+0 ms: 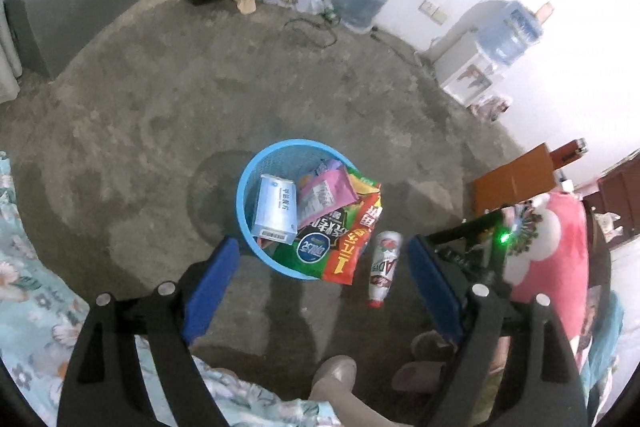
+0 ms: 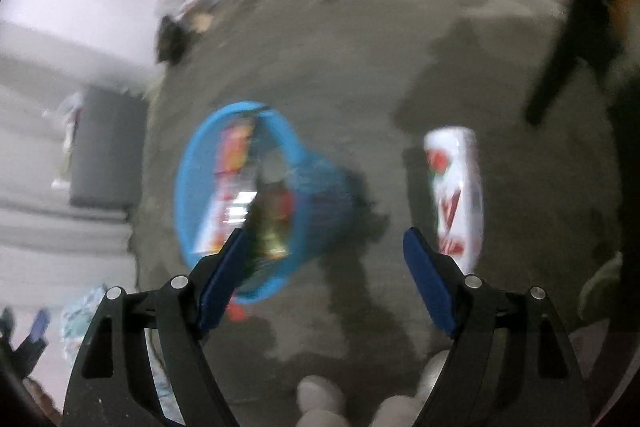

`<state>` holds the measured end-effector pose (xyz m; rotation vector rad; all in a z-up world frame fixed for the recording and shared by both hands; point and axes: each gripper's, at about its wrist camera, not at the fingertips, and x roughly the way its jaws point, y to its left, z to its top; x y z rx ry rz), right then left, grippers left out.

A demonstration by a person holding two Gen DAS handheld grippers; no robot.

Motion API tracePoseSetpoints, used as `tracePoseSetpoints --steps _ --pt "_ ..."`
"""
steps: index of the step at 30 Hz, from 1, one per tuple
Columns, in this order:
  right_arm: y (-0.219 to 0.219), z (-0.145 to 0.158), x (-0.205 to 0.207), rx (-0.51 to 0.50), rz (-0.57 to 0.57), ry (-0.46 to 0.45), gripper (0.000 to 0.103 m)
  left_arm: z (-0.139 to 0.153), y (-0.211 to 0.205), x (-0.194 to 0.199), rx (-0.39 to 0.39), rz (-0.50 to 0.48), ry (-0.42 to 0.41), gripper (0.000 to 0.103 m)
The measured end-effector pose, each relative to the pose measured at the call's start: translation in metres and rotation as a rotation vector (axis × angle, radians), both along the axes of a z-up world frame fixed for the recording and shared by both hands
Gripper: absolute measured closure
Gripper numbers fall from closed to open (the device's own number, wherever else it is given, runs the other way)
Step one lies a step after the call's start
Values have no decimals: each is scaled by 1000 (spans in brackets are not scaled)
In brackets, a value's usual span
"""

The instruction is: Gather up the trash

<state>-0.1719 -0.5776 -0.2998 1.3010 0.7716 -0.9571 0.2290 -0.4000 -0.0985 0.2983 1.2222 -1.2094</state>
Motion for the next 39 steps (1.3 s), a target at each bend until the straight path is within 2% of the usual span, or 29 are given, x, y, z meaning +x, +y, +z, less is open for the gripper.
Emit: tracePoseSetpoints --steps 2,5,7,9,12,17,20,24,29,32,33,35,37,39 --pt "9 -19 -12 2 -9 88 27 4 15 4 -29 26 -11 17" --pt "17 -65 -26 22 9 289 27 7 29 7 -56 52 -21 17" --pt "12 -86 -27 -3 33 404 28 8 32 7 -72 50 -32 17" --pt "2 -113 -25 -48 77 578 28 9 36 7 -87 49 -50 17" --pt "-10 -152 -25 -29 107 720 28 9 39 9 -107 53 -57 16" --pt "-20 -202 -46 12 41 932 29 5 44 14 -123 77 -77 16" --pt "-19 -222 -72 66 -12 1003 29 -1 44 18 -117 84 -60 16" --pt "-11 -228 -91 85 -35 998 30 -7 44 21 -116 91 -42 16" --pt "3 -229 -88 62 9 1044 30 -14 43 22 -112 90 -13 16" --pt "14 -226 -74 40 39 1042 30 -14 44 23 -121 94 -10 16" --pt "15 -225 -65 35 69 1041 30 -14 45 23 -128 95 -9 16" --pt "22 -228 -51 -10 160 1094 30 -14 45 22 -129 92 -6 16" --pt "37 -230 -32 -97 320 1203 30 -15 45 22 -130 91 -1 16" --pt "58 -238 -14 -161 541 1325 29 -15 46 22 -139 86 6 16"
